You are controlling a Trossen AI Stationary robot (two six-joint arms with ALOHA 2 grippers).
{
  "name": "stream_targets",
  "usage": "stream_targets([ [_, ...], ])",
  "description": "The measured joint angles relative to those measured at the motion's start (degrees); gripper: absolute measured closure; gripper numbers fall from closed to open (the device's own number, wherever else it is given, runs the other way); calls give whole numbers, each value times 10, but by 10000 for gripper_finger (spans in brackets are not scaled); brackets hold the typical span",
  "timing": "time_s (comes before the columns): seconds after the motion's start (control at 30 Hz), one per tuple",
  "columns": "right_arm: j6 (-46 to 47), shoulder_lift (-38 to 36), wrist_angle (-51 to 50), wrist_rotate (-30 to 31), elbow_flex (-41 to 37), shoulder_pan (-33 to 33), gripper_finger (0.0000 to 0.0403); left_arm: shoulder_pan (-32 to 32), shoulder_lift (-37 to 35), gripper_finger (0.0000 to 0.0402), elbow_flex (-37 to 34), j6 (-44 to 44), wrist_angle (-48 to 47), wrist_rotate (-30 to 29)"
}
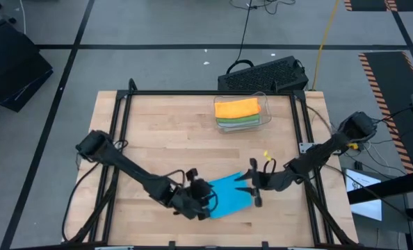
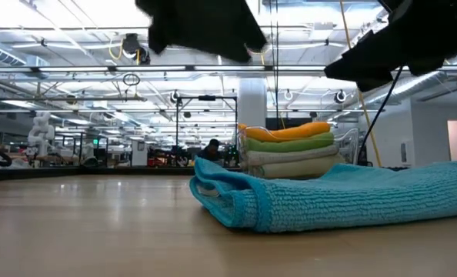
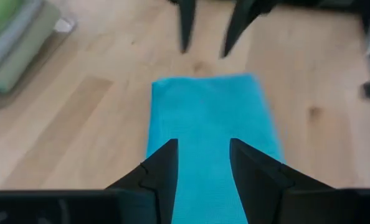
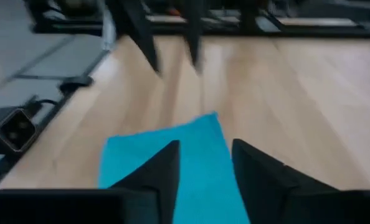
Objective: Fold microfiber towels
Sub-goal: Fold the blue microfiber towel
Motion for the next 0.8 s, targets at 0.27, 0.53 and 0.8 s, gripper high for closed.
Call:
stream_targets([
  [0.27,-40,128,161,-49,-20,-22,357,-3,83,254,-1,-17,30,-3],
  [0.53,-37,232,237,-71,-19,-53,401,-3,110,254,-1,-44,-2,13],
  [0.8,1,298,243,-69,-19,-55,402,-2,111,254,-1,-104,-88,42],
])
